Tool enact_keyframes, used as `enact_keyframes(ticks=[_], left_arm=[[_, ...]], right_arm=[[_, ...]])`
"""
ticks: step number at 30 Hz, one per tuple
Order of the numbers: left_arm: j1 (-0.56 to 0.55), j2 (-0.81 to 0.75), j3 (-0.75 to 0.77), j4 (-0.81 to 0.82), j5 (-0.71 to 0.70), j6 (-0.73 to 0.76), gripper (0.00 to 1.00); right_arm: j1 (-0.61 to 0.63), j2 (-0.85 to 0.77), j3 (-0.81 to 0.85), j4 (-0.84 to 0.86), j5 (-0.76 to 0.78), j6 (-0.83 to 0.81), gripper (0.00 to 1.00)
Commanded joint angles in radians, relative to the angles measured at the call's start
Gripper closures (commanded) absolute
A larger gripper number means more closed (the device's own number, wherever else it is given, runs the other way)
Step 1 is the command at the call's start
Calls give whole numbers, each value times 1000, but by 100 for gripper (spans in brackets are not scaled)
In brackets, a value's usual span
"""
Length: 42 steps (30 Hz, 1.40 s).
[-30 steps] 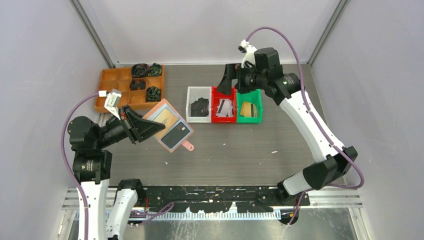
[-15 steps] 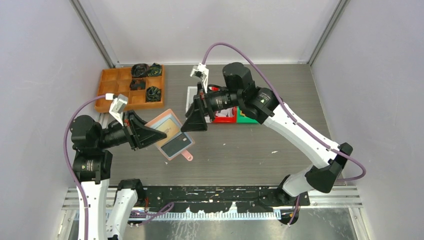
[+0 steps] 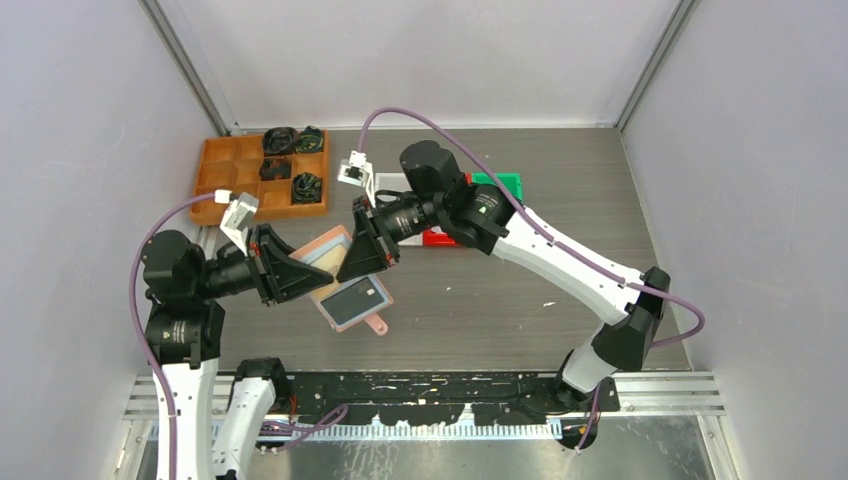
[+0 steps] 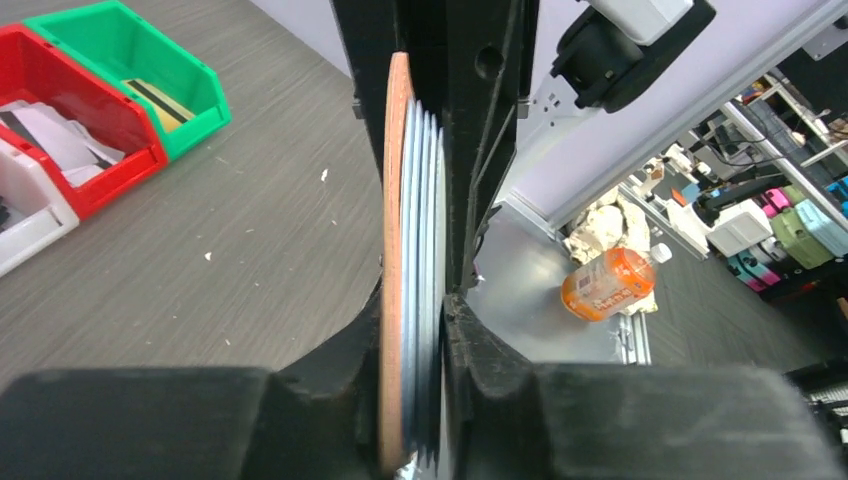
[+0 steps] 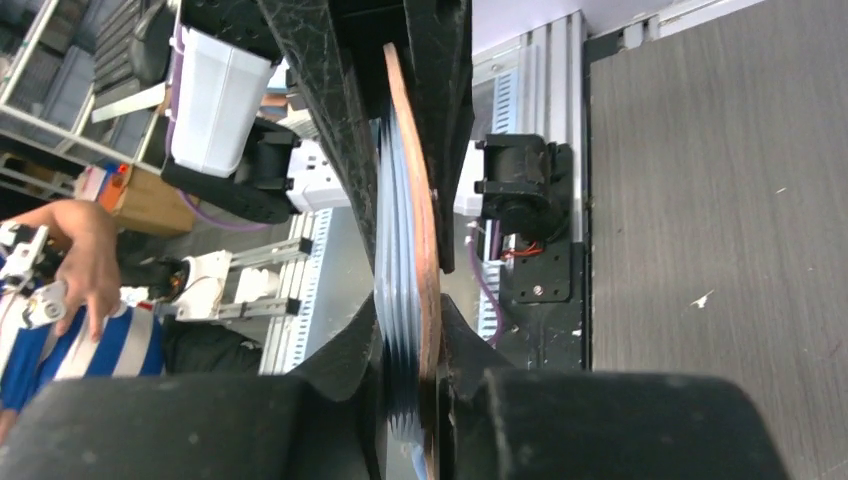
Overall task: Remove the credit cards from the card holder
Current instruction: Remove the credit card from the card holder.
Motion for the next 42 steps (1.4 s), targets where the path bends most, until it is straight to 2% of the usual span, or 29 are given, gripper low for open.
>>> enact_keyframes(ticks=[1, 3, 4, 8, 11, 16, 22, 24, 25, 27, 30, 33, 37, 39, 42], left_arm=[[2, -11, 29, -12, 12, 27, 64], [2, -13, 31, -16, 0, 20, 50], [2, -15, 30, -16, -6, 13, 46], [2, -25, 24, 4, -22, -38, 45], [2, -50, -2, 85, -42, -134, 50], [2, -76, -29, 162, -83, -201, 64], [2, -73, -39, 176, -147, -234, 78], [1, -72, -40, 176, -156, -233, 86], [2, -72, -40, 172, -152, -223, 91], [2, -67, -32, 137, -130, -164, 98], [2, -57, 13, -1, -88, 1, 100], [1, -37, 54, -146, -19, 161, 100], [1, 2, 109, -341, 24, 337, 100], [2, 18, 120, -369, 35, 360, 100], [2, 30, 123, -375, 51, 372, 100]], right_arm=[[5, -41, 19, 129, 49, 63, 98], [5, -66, -14, 189, 90, 89, 99], [4, -82, -36, 227, 110, 108, 99], [-1, -176, -203, 524, 218, 230, 99], [-2, -242, -397, 802, 339, 366, 99], [2, -275, -567, 1105, 476, 533, 99], [42, -275, -636, 1195, 557, 554, 99], [46, -273, -646, 1198, 557, 555, 98], [46, -275, -646, 1186, 548, 553, 89], [45, -284, -628, 1106, 505, 504, 63], [27, -285, -499, 820, 368, 340, 45], [5, -238, -332, 486, 214, 166, 42], [4, -142, -126, 64, 104, -50, 40], [5, -104, -61, -51, 83, -114, 39], [8, -71, -11, -127, 51, -168, 34]])
